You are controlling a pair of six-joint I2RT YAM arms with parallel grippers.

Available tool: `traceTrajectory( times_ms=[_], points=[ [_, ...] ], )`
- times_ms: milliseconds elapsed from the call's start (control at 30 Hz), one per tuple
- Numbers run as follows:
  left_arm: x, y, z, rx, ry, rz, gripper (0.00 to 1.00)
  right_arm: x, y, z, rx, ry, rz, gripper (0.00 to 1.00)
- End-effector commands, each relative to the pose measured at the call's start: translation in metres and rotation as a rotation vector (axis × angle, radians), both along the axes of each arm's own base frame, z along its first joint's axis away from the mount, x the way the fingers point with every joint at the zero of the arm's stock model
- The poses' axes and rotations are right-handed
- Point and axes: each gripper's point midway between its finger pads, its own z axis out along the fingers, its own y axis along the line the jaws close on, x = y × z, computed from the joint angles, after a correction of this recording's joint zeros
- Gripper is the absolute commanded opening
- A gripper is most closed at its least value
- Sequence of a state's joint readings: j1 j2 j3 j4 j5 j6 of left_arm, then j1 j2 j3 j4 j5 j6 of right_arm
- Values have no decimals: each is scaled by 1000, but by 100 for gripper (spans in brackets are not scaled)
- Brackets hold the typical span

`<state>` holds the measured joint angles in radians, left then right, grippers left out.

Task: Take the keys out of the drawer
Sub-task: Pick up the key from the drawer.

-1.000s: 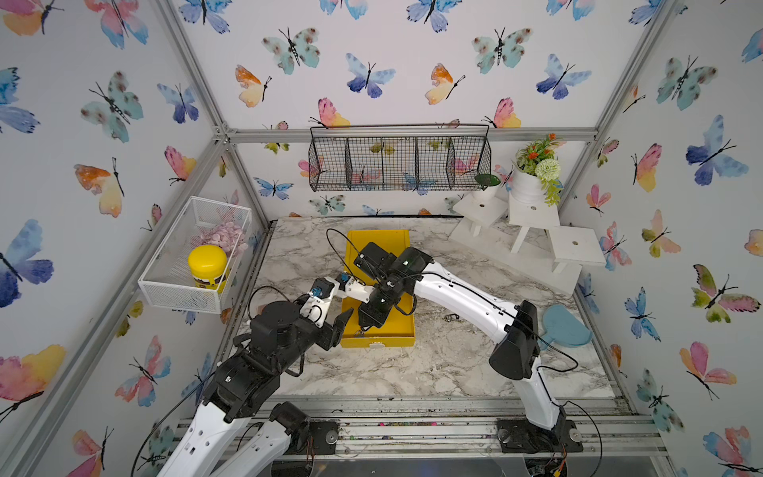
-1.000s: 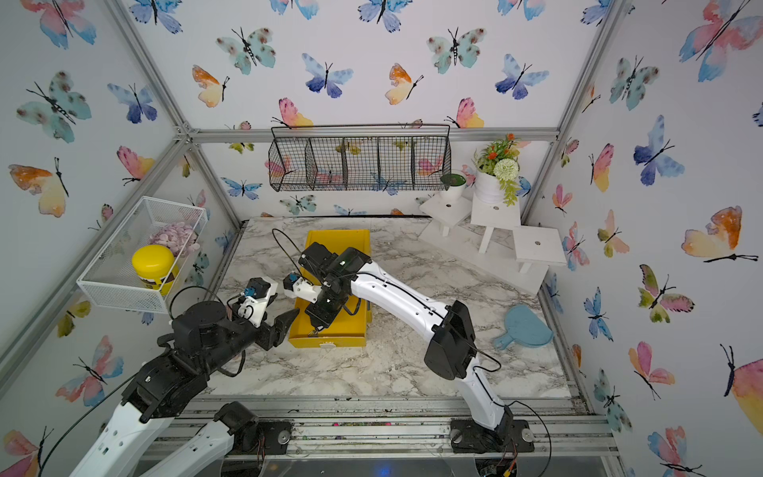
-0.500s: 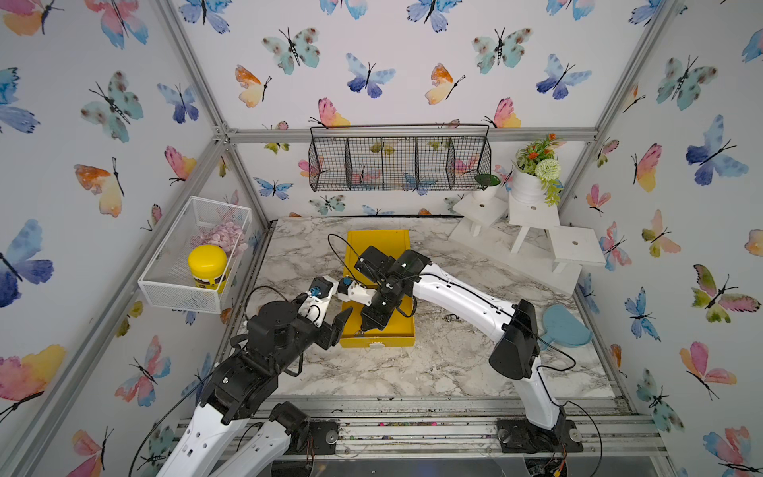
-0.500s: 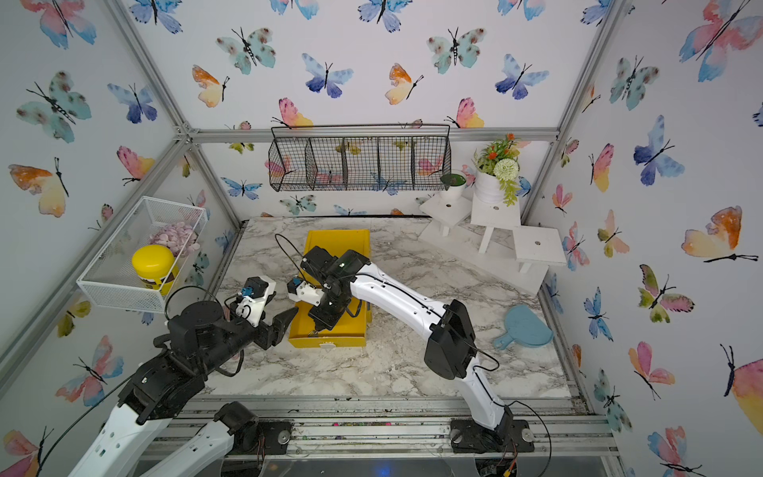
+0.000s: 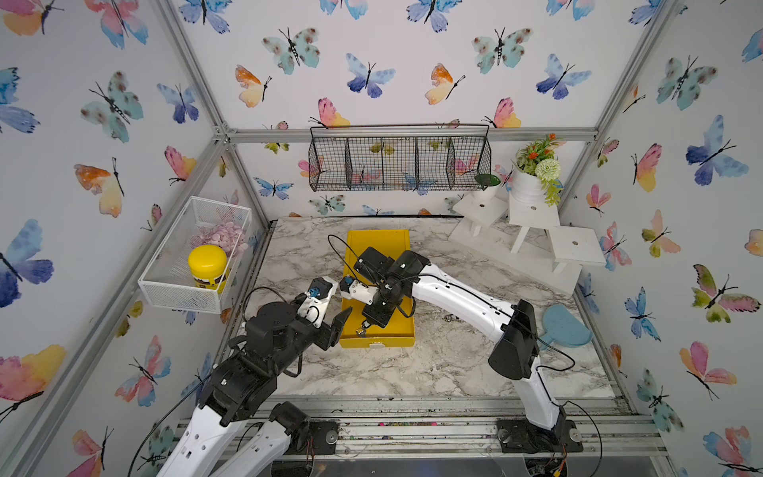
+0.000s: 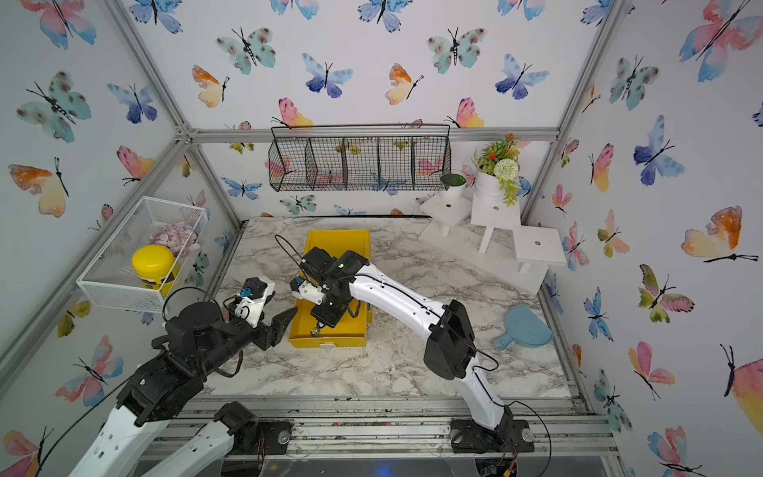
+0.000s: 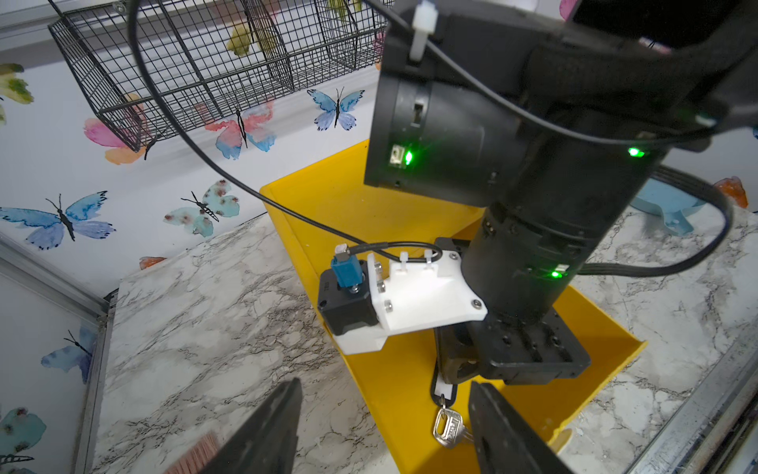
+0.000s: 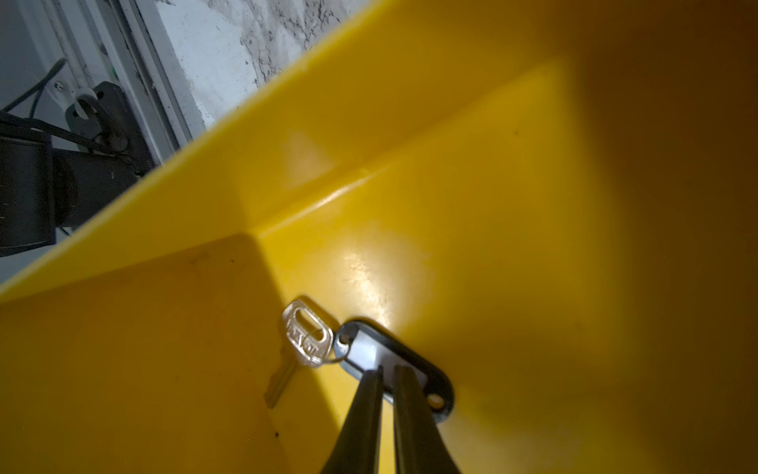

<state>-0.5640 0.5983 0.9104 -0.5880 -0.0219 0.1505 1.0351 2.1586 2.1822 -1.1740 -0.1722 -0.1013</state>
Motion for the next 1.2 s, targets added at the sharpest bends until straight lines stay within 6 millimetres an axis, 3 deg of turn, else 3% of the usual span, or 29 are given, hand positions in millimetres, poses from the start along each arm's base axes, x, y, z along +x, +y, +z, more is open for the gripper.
traceTrajectory(
  times_ms=[0, 367, 733, 933, 1167],
  points=[
    [0, 4, 7, -2, -27, 14, 70, 13, -12, -17, -101, -53, -36, 14],
    [1, 3, 7, -4, -31, 11, 70, 37, -18, 0, -128, -176, -113, 13],
    [-1, 3, 12, 2, -40, 2, 70, 21, 9, 48, 98, -155, -19, 28],
    [-2, 2, 11, 12, -44, -13, 70, 12, 2, 44, 93, -163, 64, 39],
    [-4, -3, 9, 14, -40, -41, 70, 9, -4, 38, 87, -219, 167, 44]
  ],
)
